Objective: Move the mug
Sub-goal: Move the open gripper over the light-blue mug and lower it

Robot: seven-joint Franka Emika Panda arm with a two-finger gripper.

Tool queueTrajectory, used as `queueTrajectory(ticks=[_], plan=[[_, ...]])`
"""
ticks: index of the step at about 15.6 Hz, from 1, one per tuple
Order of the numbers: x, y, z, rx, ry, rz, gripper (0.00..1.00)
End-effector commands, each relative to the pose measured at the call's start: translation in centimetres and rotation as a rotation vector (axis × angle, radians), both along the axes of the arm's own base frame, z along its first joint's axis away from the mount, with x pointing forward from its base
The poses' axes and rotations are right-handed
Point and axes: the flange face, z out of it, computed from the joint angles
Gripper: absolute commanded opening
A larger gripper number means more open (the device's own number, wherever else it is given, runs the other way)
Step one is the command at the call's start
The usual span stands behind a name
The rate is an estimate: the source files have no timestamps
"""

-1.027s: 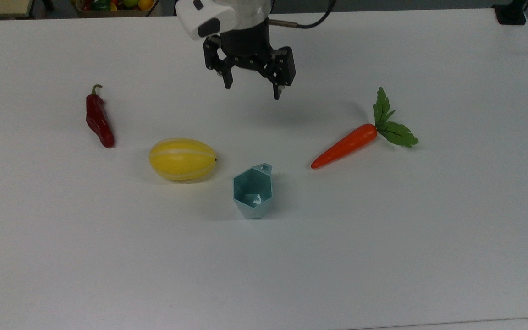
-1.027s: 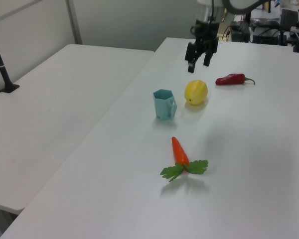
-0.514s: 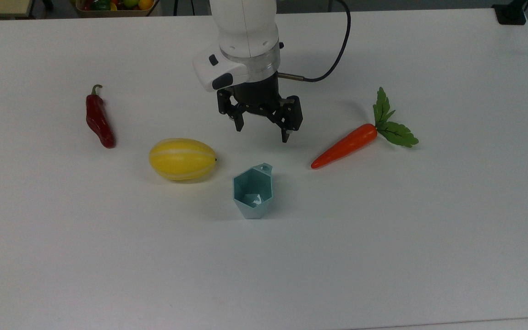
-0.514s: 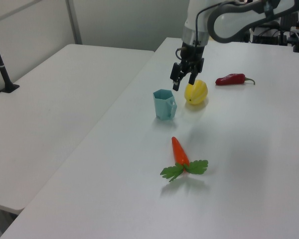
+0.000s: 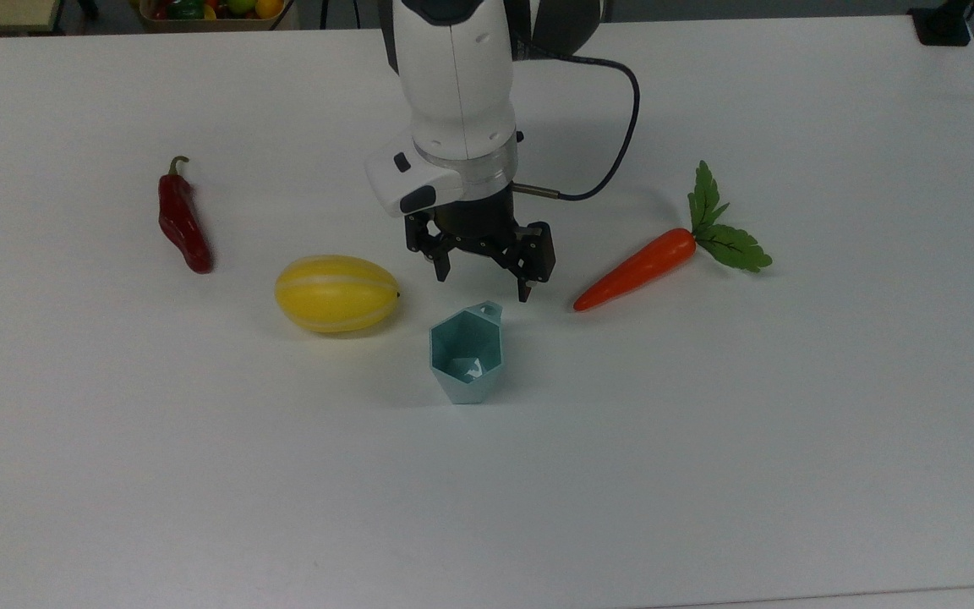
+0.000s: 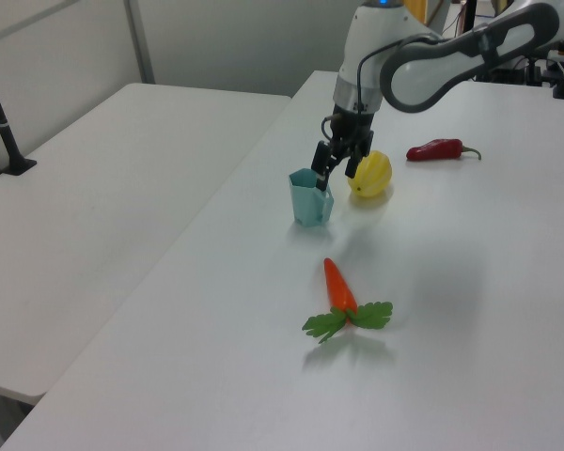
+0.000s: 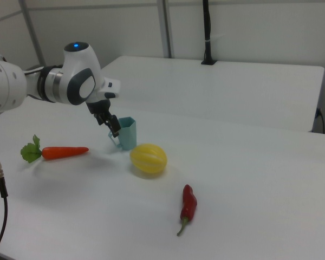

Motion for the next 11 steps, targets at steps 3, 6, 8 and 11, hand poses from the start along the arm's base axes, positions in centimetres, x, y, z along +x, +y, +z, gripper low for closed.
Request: queueTrajectory(ticks=[3, 6, 8, 11], plan=[[0.9, 1.7, -2.7, -0.027, -0.039, 0.014, 1.0], [1.1, 2.9, -4.5, -0.046, -0.054, 0.03, 0.99], [1.4, 3.0, -5.1, -0.066, -0.08, 0.025, 0.94], [1.6, 3.0, -6.1, -0.086, -0.094, 0.011, 0.86]])
